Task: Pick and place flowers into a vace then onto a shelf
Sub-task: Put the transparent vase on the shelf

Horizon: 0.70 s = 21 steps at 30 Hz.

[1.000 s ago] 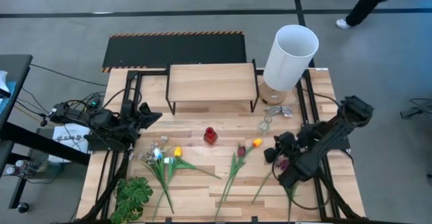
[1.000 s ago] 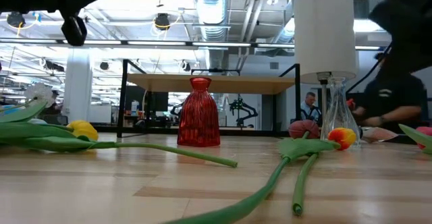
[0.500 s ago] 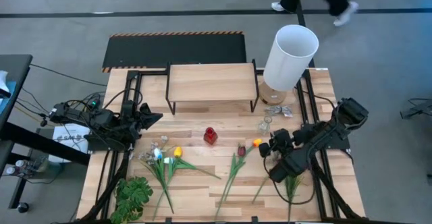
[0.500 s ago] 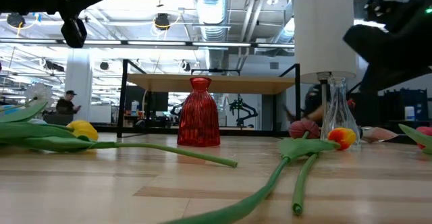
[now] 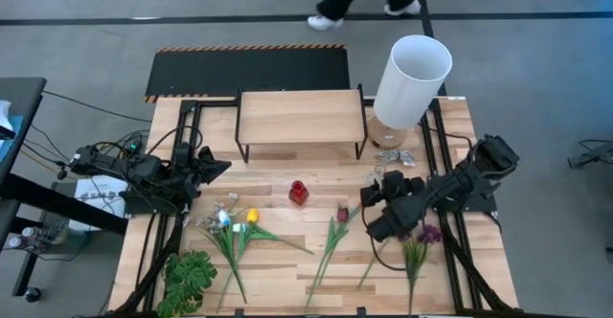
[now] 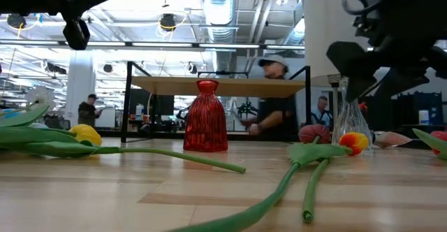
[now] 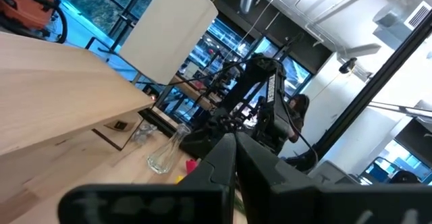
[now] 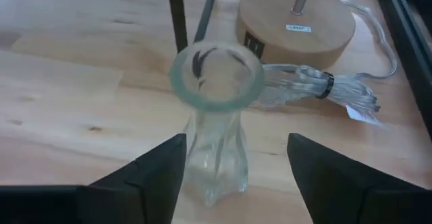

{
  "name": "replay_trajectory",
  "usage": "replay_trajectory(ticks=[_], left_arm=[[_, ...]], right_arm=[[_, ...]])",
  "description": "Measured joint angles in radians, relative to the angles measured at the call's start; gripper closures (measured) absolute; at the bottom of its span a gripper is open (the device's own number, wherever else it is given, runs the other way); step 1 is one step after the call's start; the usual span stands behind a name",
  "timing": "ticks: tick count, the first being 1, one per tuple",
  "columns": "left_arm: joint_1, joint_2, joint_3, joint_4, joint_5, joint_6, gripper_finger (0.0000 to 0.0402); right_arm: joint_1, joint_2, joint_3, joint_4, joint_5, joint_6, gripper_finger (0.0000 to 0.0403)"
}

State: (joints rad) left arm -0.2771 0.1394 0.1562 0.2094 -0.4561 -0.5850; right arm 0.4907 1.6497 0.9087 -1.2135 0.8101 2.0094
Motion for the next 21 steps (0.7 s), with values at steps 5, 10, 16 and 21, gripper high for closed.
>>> replay_trajectory(ticks=[5,10,16,21], left_arm=[[0.0,0.0,0.0,-0.024,0.0,0.0,0.0401],[0.0,0.0,0.0,-0.025,0.001,-0.006,0.0401],[0.0,0.0,0.0,-0.028,0.002,-0.006,0.0401],[0.0,0.0,0.0,-0.028,0.003,-0.012,0.0401]], right_arm=[[-0.05,0.0,0.0,0.034,0.0,-0.003,0.0148],[-0.092,0.0,0.0,0.086,0.0,-0.03,0.0148],[-0.141,0.0,0.0,0.177,-0.052,-0.12,0.0148],[-0.163,0.0,0.0,0.184,-0.057,-0.124,0.0157]])
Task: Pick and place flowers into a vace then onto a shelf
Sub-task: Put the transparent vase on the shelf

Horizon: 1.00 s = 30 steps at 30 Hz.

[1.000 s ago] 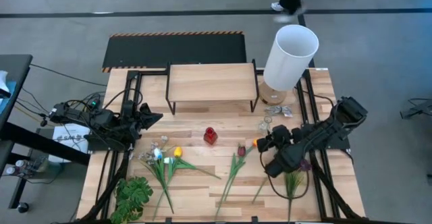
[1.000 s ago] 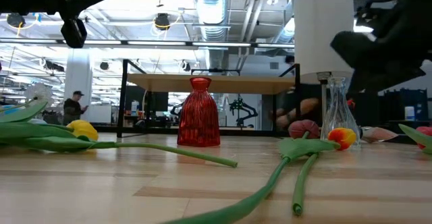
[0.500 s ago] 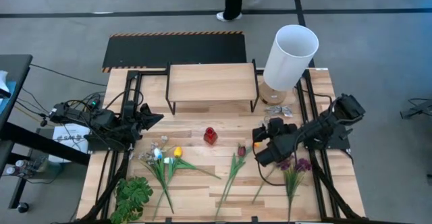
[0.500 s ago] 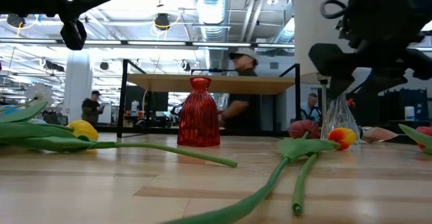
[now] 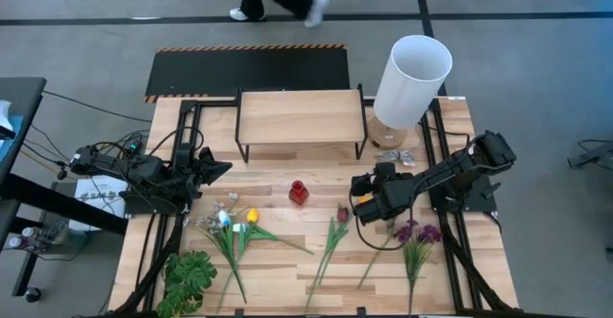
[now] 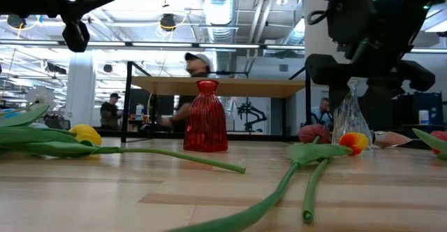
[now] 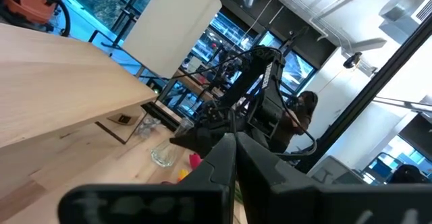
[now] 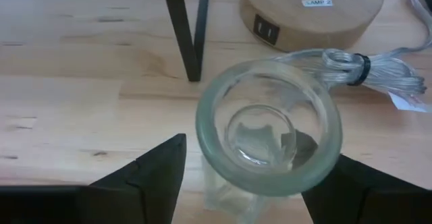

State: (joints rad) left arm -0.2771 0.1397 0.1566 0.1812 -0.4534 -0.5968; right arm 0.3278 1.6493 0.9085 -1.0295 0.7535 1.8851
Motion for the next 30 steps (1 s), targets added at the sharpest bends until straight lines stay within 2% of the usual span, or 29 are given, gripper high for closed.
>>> replay_trajectory(ticks=[11,21,30], left_arm=[[0.0,0.0,0.0,-0.015,0.004,-0.016,0.0401],[0.0,0.0,0.0,-0.019,0.004,-0.016,0.0401],[0.0,0.0,0.0,-0.09,0.003,-0.017,0.0401]], right_arm=[[-0.026,0.0,0.0,-0.009,0.012,-0.002,0.0286],[-0.026,-0.001,0.0,-0.013,0.011,-0.002,0.0276],[-0.005,0.0,0.006,-0.017,0.005,-0.01,0.0287]])
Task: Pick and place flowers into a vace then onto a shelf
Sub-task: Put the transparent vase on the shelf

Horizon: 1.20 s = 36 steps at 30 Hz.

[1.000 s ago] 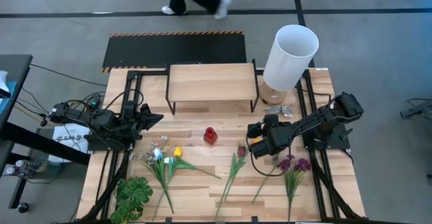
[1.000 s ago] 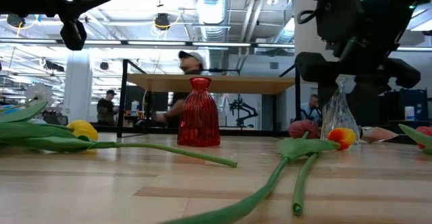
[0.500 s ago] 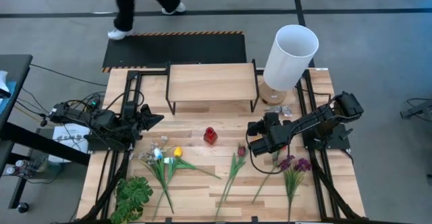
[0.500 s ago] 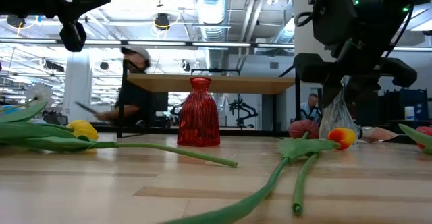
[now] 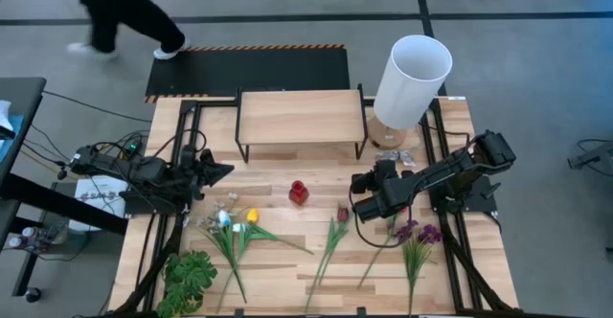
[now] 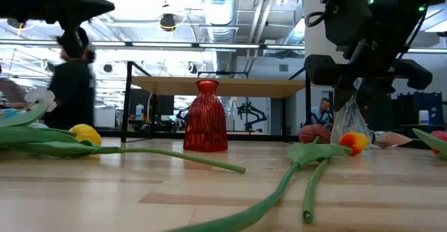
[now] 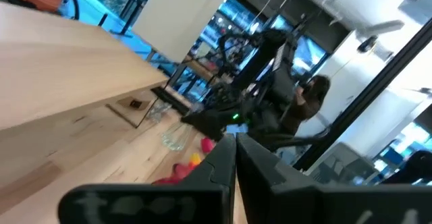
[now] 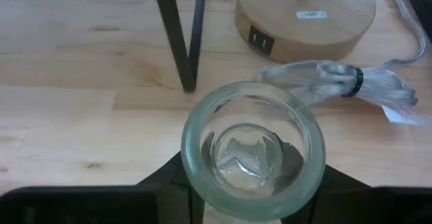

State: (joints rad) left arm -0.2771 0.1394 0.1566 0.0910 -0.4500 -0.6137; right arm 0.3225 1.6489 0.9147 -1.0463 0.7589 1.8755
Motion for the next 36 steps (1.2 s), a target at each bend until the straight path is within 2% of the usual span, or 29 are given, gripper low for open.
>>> replay_trajectory(ticks=[14,21,29,36], left_arm=[[0.0,0.0,0.0,-0.301,0.0,-0.003,0.0401],[0.0,0.0,0.0,-0.381,-0.001,-0.163,0.0401],[0.0,0.0,0.0,-0.381,-0.006,-0.207,0.0401],[0.0,0.0,0.0,-0.379,-0.006,-0.207,0.0401]], right_arm=[[0.037,0.001,0.173,0.005,-0.004,-0.284,0.0287],[0.028,0.001,0.342,0.013,0.002,-0.506,0.0287],[-0.049,0.001,0.499,0.127,0.094,-0.783,0.0287],[-0.189,0.001,0.526,0.344,0.141,-1.042,0.0288]])
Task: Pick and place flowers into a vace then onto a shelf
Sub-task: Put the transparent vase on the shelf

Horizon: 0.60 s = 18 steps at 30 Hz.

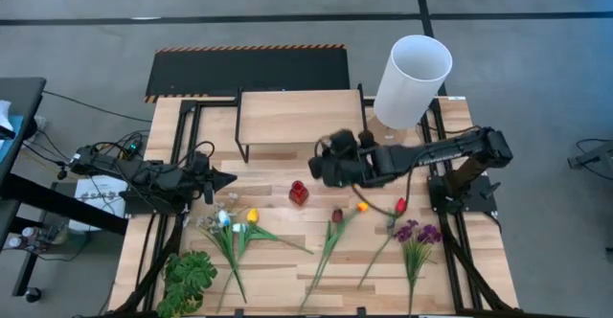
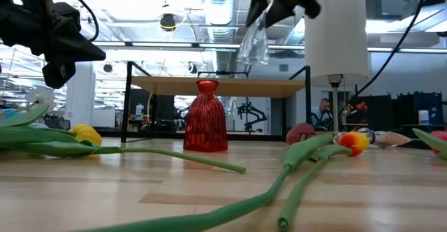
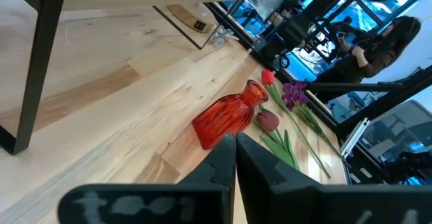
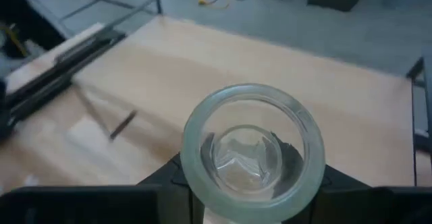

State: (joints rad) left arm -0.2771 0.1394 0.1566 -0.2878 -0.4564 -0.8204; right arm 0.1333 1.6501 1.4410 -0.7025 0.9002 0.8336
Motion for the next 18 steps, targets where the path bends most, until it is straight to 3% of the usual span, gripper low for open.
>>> replay_trajectory(ticks=[6,18], left_arm=[[0.0,0.0,0.0,0.002,0.0,-0.004,0.0401],[0.0,0.0,0.0,0.002,-0.001,-0.006,0.0401]], right_arm=[[-0.129,0.0,0.0,0.104,-0.014,-0.125,0.0287],[-0.32,0.0,0.0,0.113,-0.148,-0.217,0.0288]])
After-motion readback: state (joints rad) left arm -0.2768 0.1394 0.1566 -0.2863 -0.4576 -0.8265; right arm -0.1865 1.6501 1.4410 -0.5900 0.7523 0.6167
